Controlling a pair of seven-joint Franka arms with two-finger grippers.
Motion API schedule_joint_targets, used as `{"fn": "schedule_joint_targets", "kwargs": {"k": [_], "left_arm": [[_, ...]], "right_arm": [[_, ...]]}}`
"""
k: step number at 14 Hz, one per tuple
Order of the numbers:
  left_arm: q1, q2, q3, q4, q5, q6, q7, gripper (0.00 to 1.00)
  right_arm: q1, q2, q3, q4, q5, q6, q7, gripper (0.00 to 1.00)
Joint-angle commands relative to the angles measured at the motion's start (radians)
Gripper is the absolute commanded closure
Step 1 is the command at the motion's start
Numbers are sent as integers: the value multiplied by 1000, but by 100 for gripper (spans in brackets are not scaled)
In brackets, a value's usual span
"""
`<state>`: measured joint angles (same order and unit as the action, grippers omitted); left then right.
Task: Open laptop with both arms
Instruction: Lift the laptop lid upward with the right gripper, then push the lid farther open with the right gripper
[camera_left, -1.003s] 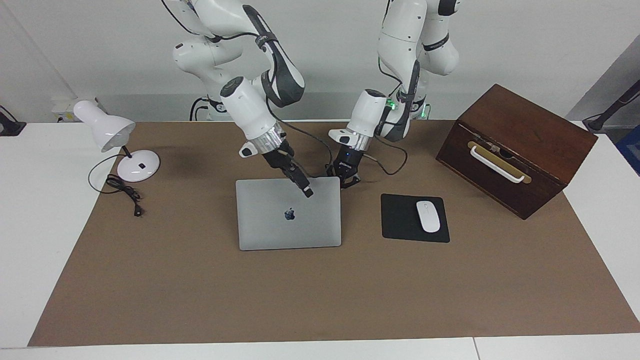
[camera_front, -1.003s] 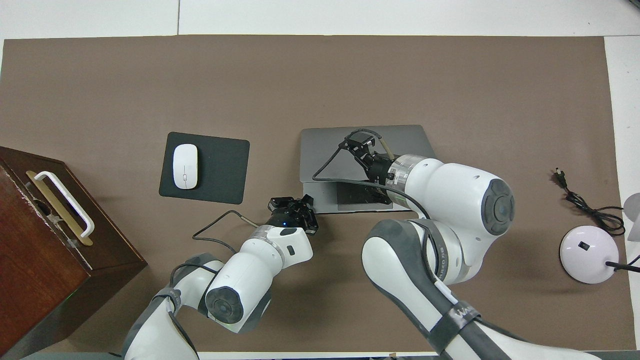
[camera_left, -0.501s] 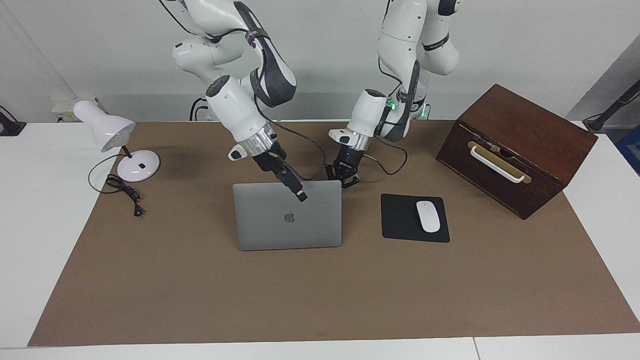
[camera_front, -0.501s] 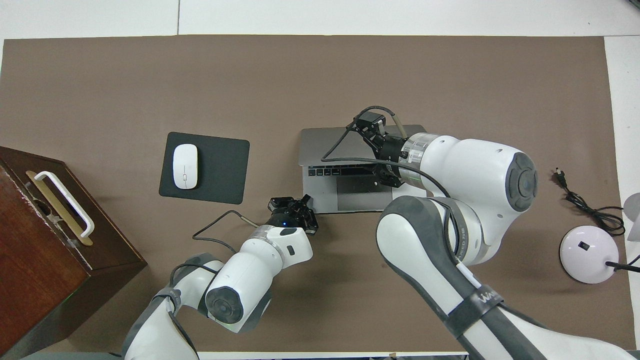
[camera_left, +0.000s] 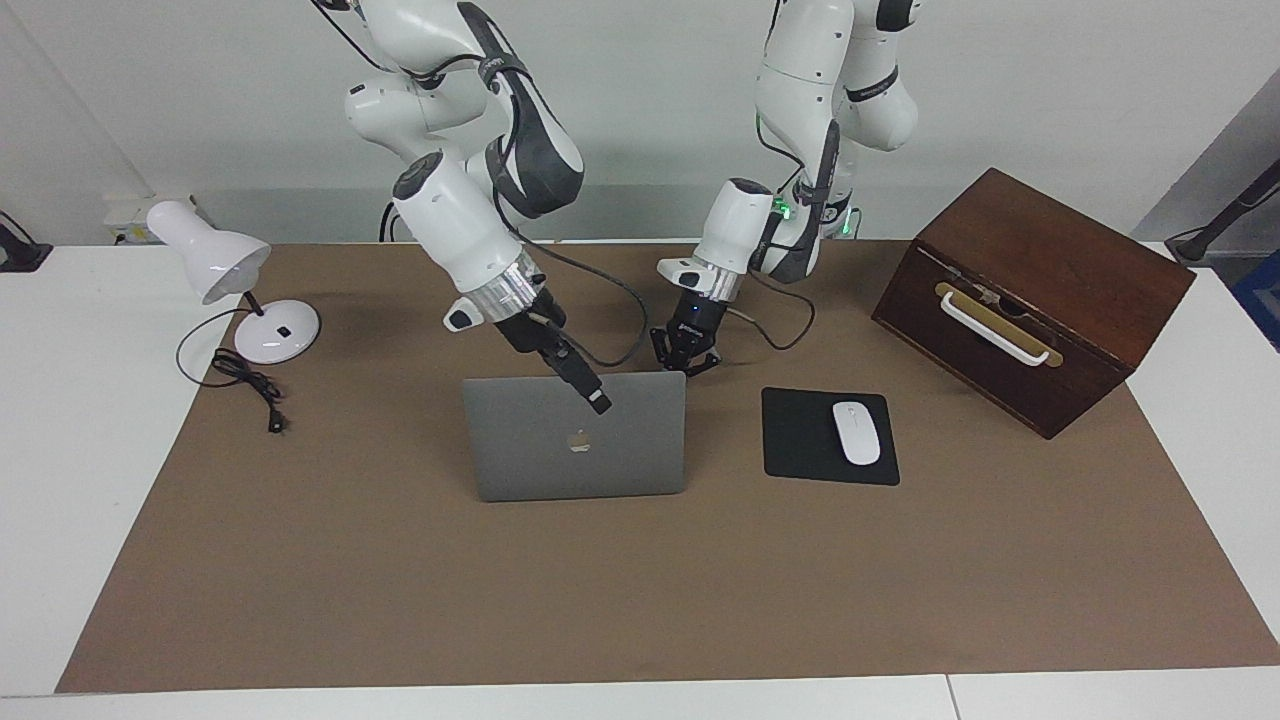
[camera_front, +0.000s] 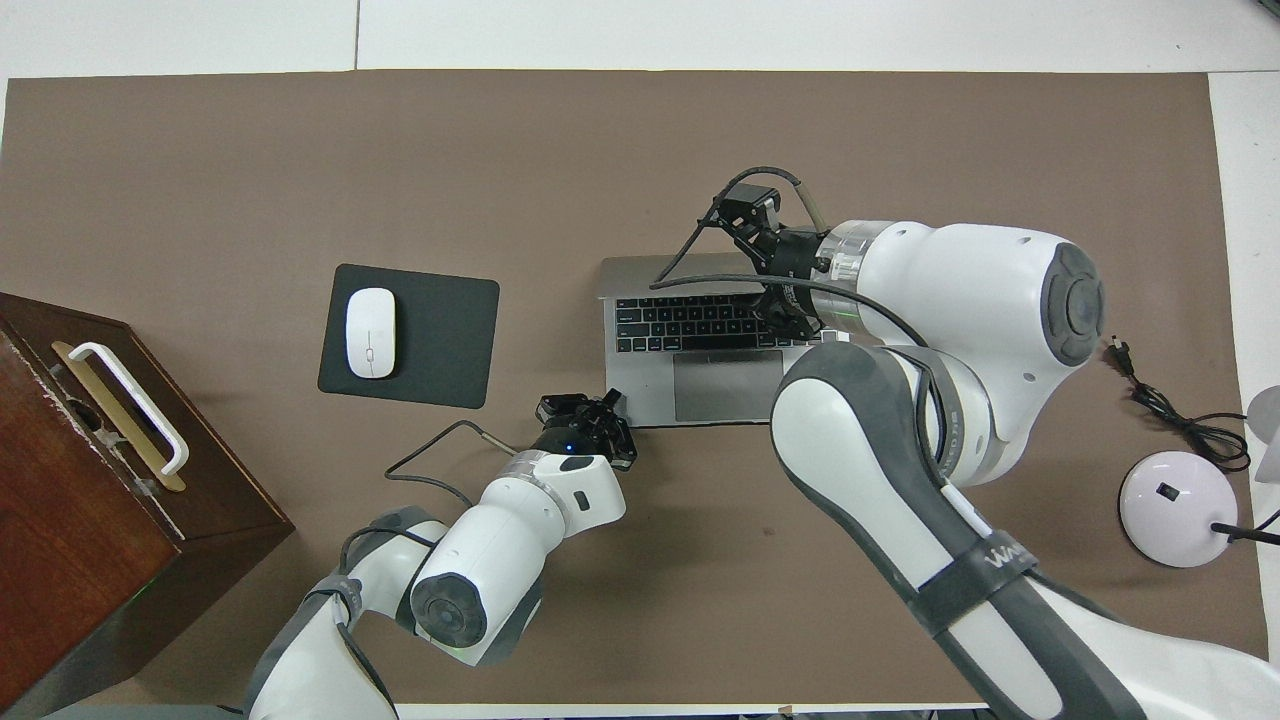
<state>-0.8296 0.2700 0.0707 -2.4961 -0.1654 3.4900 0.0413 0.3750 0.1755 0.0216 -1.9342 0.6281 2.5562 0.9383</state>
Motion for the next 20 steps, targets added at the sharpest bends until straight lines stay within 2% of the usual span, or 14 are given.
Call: {"fn": "schedule_joint_targets", "kwargs": {"k": [1, 13, 20], "left_arm": [[-5, 43, 5, 10, -20, 14, 6, 100], [-5, 43, 5, 7, -20, 14, 5, 100], [-5, 43, 5, 6, -20, 14, 5, 100]], "right_arm": [[-24, 41, 6, 75, -19, -34, -12, 0], [-51, 150, 4, 251, -34, -83, -7, 0], [-59, 202, 6, 308, -45, -83, -7, 0]]}}
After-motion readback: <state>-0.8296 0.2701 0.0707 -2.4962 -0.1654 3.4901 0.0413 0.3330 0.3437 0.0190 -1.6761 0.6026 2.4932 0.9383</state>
